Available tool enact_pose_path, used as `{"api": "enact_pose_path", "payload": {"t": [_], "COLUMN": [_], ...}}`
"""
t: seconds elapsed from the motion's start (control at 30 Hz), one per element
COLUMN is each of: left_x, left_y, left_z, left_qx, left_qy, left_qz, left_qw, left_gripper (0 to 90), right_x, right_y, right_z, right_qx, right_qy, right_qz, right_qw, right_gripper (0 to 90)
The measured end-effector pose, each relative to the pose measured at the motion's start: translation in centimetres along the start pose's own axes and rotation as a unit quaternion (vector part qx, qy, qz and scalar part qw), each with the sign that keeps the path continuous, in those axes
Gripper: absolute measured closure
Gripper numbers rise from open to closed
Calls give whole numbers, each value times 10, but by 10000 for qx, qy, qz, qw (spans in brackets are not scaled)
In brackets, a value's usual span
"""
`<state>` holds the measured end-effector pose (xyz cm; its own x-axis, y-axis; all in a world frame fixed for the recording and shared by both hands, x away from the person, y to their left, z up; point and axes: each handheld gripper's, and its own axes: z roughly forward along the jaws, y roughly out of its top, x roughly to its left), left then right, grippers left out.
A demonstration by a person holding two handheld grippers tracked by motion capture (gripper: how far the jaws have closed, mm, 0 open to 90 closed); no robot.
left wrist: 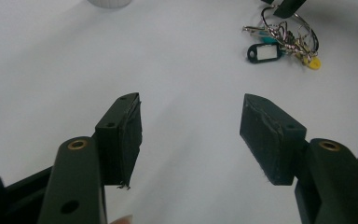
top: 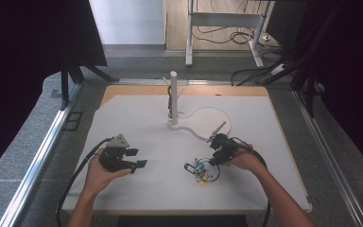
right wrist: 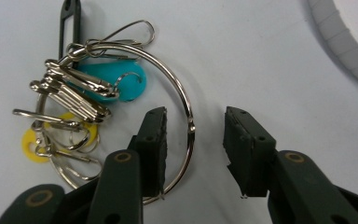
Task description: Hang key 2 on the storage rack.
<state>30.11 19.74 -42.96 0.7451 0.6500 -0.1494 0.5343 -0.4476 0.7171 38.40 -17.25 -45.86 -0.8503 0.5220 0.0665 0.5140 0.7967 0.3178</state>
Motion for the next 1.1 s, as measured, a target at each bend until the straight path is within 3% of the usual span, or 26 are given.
{"api": "enact_pose_path", "payload": {"t": [0.33,0.5,0.57,0.7,0.83,0.9,1.1], "left_x": [-1,-1,-1,-1,0,1,0], "left_y": [0,-1,-1,-1,-1,-1,-1], "left_z": [2,2,1,0,0,0,-1], "left_qx": [6,4,-15,-12,1,-6,-31], "left_qy": [20,38,38,70,62,94,90], "left_qz": [27,41,41,56,53,48,36], "left_qw": [10000,10000,10000,10000,10000,9999,9999], "left_gripper": [395,395,395,395,393,392,392], "right_x": [3,6,7,5,2,-1,-3], "right_y": [7,10,11,13,12,10,4], "right_z": [3,4,4,4,-1,-12,-31], "right_qx": [250,363,409,483,346,164,-77], "right_qy": [-199,-170,-237,-153,-91,60,200], "right_qz": [-169,-204,-240,-182,-22,93,277], "right_qw": [9993,9990,9986,9986,9994,9998,9994], "right_gripper": [766,859,867,871,874,877,879]}}
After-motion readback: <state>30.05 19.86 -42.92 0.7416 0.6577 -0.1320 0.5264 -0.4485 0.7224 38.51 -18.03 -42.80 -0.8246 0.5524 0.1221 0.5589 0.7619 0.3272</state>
